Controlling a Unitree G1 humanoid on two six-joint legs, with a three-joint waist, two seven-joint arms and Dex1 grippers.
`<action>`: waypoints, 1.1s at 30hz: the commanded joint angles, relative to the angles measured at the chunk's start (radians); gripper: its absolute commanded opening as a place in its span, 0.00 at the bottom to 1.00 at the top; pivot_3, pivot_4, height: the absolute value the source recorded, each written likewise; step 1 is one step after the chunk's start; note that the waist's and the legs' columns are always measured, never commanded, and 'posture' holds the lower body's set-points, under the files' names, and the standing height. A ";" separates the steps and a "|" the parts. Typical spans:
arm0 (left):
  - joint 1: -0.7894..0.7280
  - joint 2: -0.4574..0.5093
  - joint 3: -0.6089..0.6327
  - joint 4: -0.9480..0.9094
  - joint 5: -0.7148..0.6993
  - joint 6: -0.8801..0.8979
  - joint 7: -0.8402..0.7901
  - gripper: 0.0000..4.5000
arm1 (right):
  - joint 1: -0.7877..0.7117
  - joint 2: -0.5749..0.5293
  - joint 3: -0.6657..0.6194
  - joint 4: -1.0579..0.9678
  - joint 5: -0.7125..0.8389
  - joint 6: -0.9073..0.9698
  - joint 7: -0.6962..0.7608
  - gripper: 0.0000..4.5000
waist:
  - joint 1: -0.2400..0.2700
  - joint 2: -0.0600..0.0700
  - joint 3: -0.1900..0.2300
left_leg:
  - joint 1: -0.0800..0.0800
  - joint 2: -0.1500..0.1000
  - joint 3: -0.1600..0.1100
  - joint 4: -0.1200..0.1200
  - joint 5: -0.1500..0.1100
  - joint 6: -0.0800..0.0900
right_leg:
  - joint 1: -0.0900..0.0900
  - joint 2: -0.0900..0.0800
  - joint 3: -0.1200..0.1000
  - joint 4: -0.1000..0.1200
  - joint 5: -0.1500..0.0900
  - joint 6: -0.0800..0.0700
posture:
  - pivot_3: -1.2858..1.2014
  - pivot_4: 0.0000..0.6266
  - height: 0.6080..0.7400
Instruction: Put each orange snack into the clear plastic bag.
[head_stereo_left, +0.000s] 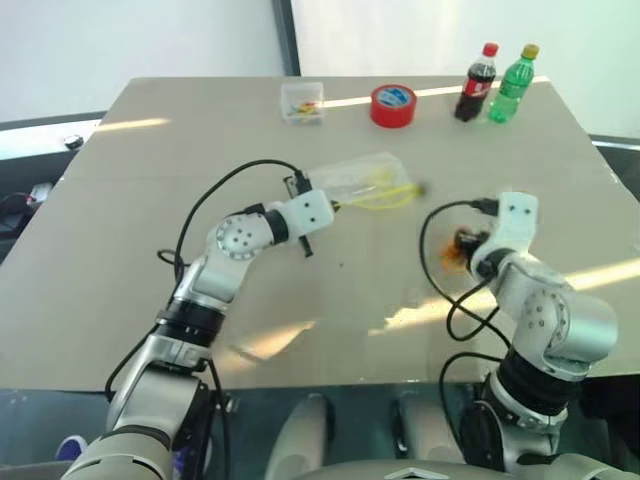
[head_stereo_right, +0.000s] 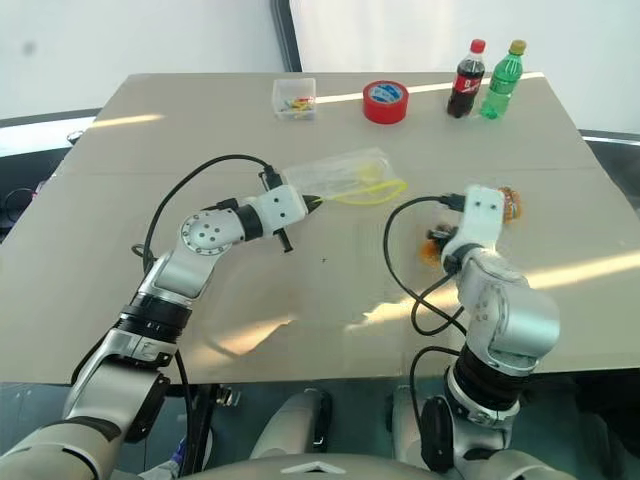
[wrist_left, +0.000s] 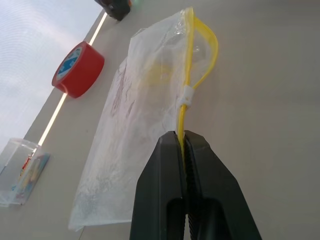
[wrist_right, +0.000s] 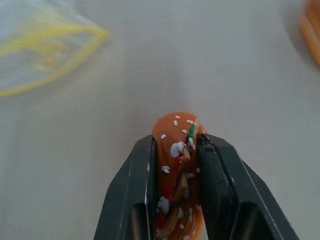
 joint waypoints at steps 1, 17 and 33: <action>-0.002 0.001 0.018 -0.048 -0.002 -0.004 0.016 0.00 | 0.013 -0.122 0.163 0.010 0.094 -0.185 0.159 0.26 | -0.002 0.000 0.000 | 0.000 0.000 0.000 0.000 0.000 0.000 | 0.000 0.000 0.000 -0.001 0.000 0.000 | 0.52 0.24 1.00; 0.041 0.030 0.033 -0.101 0.000 0.030 0.023 0.00 | 0.012 -0.290 0.387 0.188 0.116 -0.339 0.239 0.92 | -0.002 0.000 0.000 | -0.002 0.001 -0.001 -0.001 0.000 0.000 | 0.000 0.000 -0.001 -0.004 0.000 0.000 | 0.52 0.24 1.00; 0.023 0.036 0.035 -0.078 -0.009 0.006 0.012 0.00 | 0.058 -0.267 0.339 0.199 0.091 -0.316 0.118 0.70 | -0.001 -0.001 0.000 | -0.001 0.000 -0.002 -0.001 0.000 0.000 | 0.001 0.000 -0.002 -0.004 0.000 0.000 | 0.52 0.24 1.00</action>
